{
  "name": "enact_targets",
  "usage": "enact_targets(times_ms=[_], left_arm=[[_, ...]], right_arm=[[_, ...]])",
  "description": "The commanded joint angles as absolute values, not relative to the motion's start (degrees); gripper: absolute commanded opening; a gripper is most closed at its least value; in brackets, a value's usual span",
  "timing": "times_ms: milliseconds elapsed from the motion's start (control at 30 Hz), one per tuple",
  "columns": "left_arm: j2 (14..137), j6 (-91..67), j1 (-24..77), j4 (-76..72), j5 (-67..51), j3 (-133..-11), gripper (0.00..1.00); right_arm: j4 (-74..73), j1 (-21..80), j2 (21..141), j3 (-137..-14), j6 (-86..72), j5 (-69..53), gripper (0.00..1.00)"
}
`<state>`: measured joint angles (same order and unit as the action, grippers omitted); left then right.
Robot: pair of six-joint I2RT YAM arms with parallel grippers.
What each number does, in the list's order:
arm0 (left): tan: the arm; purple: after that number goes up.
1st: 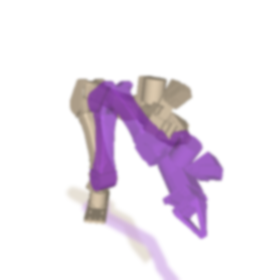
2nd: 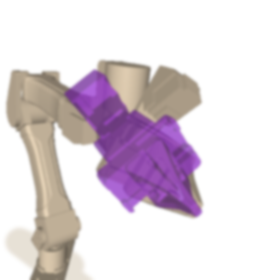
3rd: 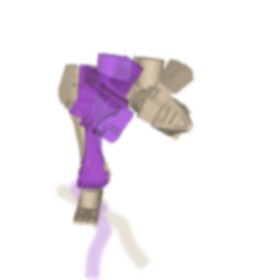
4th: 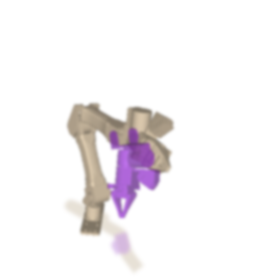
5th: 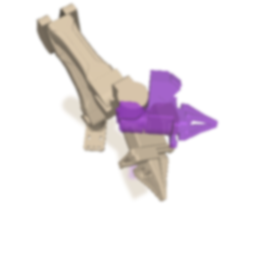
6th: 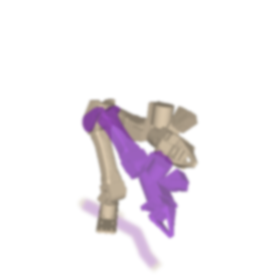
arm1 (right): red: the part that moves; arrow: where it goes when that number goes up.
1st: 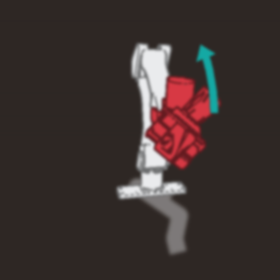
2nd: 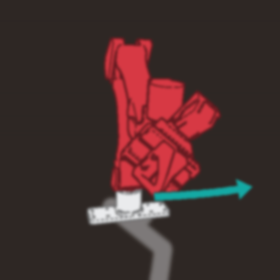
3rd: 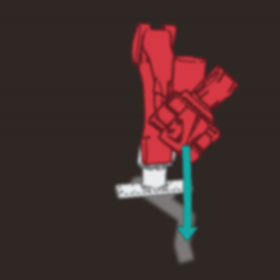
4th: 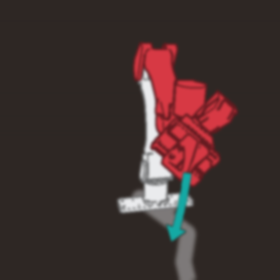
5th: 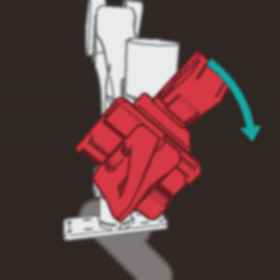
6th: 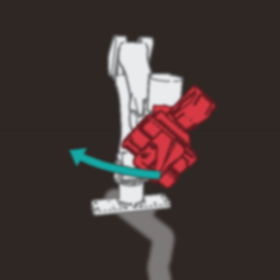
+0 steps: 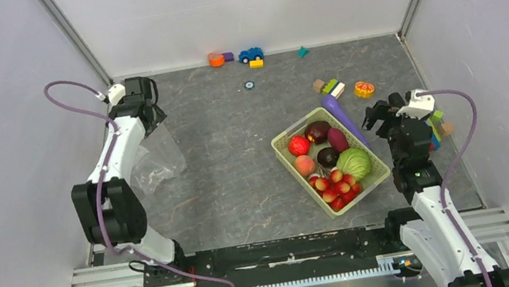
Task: Place the food in the zip-top bag and seal the zipper
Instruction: Pick up the zipper food storage bag at the center of the board.
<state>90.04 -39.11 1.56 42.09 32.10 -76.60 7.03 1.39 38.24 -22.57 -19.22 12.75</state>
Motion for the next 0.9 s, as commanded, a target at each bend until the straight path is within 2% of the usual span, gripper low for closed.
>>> enact_targets(times_ms=[0, 167, 367, 400, 433, 467, 533, 600, 633, 867], left_arm=[[97.7, -31.7, 1.3, 40.4, 24.9, -80.3, 1.0], [107.4, -30.3, 1.3, 41.0, 21.5, -83.8, 1.0], [112.6, -29.3, 1.3, 39.4, 19.1, -83.7, 0.98], [113.4, -29.2, 1.3, 39.2, 18.1, -83.6, 0.93], [113.7, -29.2, 1.3, 39.3, 17.1, -83.4, 0.83], [113.9, -29.3, 1.3, 39.1, 16.2, -83.0, 0.71], [113.3, -29.4, 1.3, 37.5, 13.8, -81.5, 0.37], [111.5, -28.8, 1.3, 35.2, 11.2, -79.5, 0.12], [110.2, -28.2, 1.3, 34.2, 10.0, -78.3, 0.03], [100.7, -23.2, 2.4, 28.9, 1.2, -72.8, 0.02]], right_arm=[[10.6, 1.4, 36.0, -24.1, -15.9, 12.3, 0.99], [17.0, 1.5, 32.0, -18.8, -11.8, 4.2, 0.98], [13.2, 1.4, 32.5, -19.9, -11.9, 2.3, 0.98], [13.0, 1.5, 32.9, -20.2, -11.6, 1.1, 0.98], [13.1, 1.5, 33.3, -20.5, -11.4, 0.2, 0.98], [13.2, 1.4, 33.6, -20.7, -11.5, -1.6, 0.98], [13.3, 1.4, 34.5, -21.0, -11.9, -2.8, 0.98], [12.6, 1.4, 35.2, -21.7, -12.1, -3.1, 0.98], [11.9, 1.4, 35.4, -22.0, -12.0, -3.0, 0.98], [9.8, 1.4, 36.4, -23.4, -12.3, -4.5, 0.98]])
